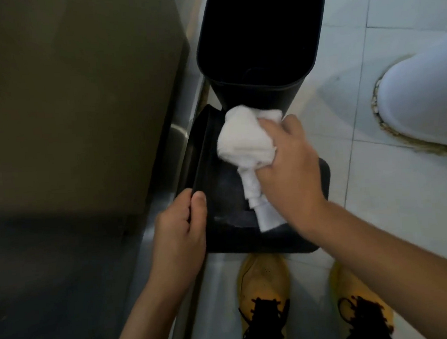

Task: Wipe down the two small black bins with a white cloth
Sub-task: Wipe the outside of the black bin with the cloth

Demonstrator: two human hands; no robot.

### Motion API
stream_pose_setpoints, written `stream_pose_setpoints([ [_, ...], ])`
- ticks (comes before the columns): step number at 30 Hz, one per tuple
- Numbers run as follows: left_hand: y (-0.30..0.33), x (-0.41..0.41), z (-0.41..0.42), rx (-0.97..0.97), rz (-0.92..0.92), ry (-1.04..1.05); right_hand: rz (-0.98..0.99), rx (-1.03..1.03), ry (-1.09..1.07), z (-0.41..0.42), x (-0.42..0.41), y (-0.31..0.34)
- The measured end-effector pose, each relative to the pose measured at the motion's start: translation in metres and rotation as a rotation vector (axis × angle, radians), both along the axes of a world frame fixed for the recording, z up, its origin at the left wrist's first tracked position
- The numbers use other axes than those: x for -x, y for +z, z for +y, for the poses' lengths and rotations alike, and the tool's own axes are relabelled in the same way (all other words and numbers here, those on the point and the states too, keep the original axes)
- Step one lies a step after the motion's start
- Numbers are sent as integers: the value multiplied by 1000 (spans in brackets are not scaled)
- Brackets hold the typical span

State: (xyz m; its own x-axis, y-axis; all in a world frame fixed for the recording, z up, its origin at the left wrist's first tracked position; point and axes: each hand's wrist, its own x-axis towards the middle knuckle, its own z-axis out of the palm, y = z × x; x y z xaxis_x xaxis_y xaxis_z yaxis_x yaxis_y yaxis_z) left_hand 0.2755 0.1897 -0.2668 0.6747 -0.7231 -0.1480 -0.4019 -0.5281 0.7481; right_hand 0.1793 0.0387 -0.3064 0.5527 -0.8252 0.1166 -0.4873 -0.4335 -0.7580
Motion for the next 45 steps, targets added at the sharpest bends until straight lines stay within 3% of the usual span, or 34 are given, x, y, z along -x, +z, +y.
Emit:
stream_pose_setpoints([
  [3,3,-1,6,53,197,-10,-109,-23,254,53,15,7],
  [6,-2,-4,11,19,204,-15,-150,16,380,65,24,4],
  [9,-3,-5,7,5,71,-3,-109,102,207,34,16,-5],
  [13,1,0,0,5,42,2,40,-11,-138,-14,5,-12],
  [16,1,-1,0,3,53,26,41,78,-13,24,11,-3],
  [19,0,-2,6,-5,206,14,-86,89,233,76,19,2],
  [21,0,-4,8,12,175,10,-90,177,292,65,23,-5],
  [23,-1,-4,4,9,88,21,-51,222,163,37,25,-16],
  [27,6,1,-2,13,95,30,59,34,-164,-10,31,-29],
  [29,5,3,-1,-8,70,42,83,63,-136,8,31,-21],
  [34,-5,-1,8,-53,31,57,-83,322,230,62,34,-12],
  [37,2,2,4,-38,47,53,-79,279,49,31,37,-32],
  [41,9,5,0,-24,97,59,76,28,-285,-7,51,-46],
  [43,8,5,-1,-31,67,55,91,34,-276,6,49,-39],
  [45,3,4,1,-42,32,60,-2,145,-104,39,41,-27],
])
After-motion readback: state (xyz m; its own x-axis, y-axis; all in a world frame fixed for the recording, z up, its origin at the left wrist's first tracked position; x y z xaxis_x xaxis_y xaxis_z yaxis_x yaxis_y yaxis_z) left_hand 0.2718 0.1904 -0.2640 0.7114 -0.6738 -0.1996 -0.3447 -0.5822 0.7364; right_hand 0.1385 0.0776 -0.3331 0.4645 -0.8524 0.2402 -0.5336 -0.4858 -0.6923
